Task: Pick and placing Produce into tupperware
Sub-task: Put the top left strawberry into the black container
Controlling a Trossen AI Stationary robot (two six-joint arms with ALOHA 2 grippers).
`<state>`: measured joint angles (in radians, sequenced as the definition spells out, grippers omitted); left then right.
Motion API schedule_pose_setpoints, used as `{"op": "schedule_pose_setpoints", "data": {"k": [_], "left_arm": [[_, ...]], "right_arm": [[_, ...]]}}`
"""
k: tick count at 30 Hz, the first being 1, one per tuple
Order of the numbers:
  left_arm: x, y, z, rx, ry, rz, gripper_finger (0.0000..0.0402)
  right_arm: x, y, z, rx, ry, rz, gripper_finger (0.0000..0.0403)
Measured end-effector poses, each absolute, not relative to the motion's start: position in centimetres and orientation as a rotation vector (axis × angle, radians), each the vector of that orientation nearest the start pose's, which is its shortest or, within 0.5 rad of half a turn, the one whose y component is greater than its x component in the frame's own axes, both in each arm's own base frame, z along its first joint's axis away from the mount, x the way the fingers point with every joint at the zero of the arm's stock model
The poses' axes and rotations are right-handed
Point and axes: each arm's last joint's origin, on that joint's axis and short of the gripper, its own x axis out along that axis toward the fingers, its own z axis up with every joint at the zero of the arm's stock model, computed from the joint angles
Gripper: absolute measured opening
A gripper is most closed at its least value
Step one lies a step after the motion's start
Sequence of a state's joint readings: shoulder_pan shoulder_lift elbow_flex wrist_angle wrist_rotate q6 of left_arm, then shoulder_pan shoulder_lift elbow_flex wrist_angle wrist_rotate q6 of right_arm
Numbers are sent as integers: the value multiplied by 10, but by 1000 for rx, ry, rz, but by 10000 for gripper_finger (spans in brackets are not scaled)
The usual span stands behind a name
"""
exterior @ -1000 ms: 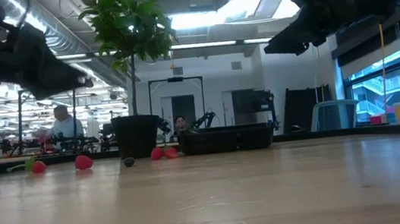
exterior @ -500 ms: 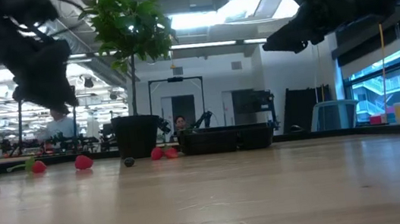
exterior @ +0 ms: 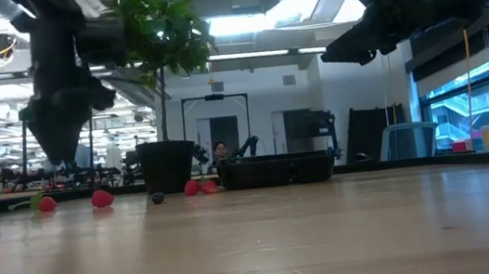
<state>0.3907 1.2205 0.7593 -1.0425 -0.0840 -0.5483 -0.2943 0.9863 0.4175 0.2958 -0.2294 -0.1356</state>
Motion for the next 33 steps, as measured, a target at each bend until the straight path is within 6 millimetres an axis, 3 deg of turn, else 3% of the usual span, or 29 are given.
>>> {"op": "schedule_pose_setpoints", "data": {"k": [9, 21, 33], "left_arm": [[169, 83, 177, -725, 1553, 844, 212], [165, 79, 154, -784, 1705, 814, 212], [169, 81, 136, -775, 1707, 818, 211]], "right_arm": [[199, -53, 216, -62, 268, -46, 196], [199, -53, 216, -62, 268, -46, 196], [199, -53, 216, -62, 270, -46, 196]]}}
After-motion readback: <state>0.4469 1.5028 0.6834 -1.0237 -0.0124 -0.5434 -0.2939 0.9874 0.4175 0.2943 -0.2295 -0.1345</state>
